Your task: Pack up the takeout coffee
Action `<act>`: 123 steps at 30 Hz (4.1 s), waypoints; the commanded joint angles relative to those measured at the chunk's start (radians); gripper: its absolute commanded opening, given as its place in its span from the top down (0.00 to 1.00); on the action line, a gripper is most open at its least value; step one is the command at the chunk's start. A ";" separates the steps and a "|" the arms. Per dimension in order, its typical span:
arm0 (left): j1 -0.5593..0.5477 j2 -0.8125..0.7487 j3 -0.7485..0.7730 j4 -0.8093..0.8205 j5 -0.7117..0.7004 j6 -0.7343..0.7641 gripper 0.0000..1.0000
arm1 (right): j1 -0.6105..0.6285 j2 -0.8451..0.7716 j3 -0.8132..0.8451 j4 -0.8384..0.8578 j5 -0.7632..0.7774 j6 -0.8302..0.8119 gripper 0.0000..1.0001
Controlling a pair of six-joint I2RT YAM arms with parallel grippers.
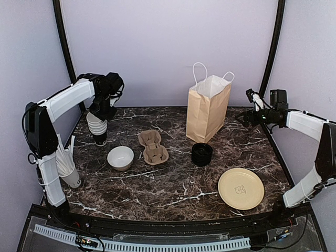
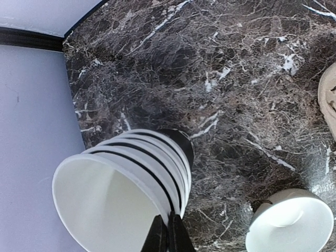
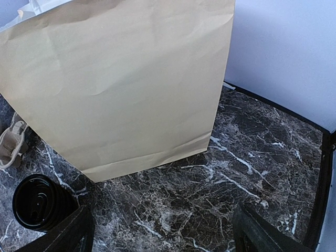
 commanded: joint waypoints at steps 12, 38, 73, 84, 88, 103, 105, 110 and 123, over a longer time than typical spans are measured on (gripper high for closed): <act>0.040 0.065 0.211 0.014 0.003 -0.003 1.00 | -0.001 -0.023 -0.004 0.022 -0.011 0.004 0.08; 0.072 -0.078 0.118 0.082 -0.124 -0.016 1.00 | 0.044 0.017 0.002 0.013 -0.013 -0.003 0.09; -0.623 -0.179 0.114 0.129 0.351 0.390 1.00 | 0.048 0.013 0.000 -0.003 0.008 -0.038 0.09; -0.758 -0.078 0.013 0.068 0.405 0.389 1.00 | 0.055 0.028 0.006 -0.009 -0.010 -0.038 0.10; -0.768 -0.034 -0.011 0.062 0.365 0.390 1.00 | 0.061 0.025 0.007 -0.011 -0.009 -0.037 0.11; -0.788 0.051 -0.055 0.094 0.401 0.392 0.93 | 0.063 0.023 -0.002 -0.009 -0.010 -0.046 0.11; -0.789 0.053 -0.062 0.100 0.402 0.390 0.87 | 0.063 0.026 0.000 -0.013 -0.021 -0.051 0.11; -0.789 0.050 -0.069 0.099 0.413 0.385 0.81 | 0.070 0.030 0.005 -0.023 -0.031 -0.057 0.11; -0.745 -0.201 -0.139 0.383 0.194 0.386 0.41 | 0.185 -0.008 0.192 -0.370 -0.073 -0.289 0.13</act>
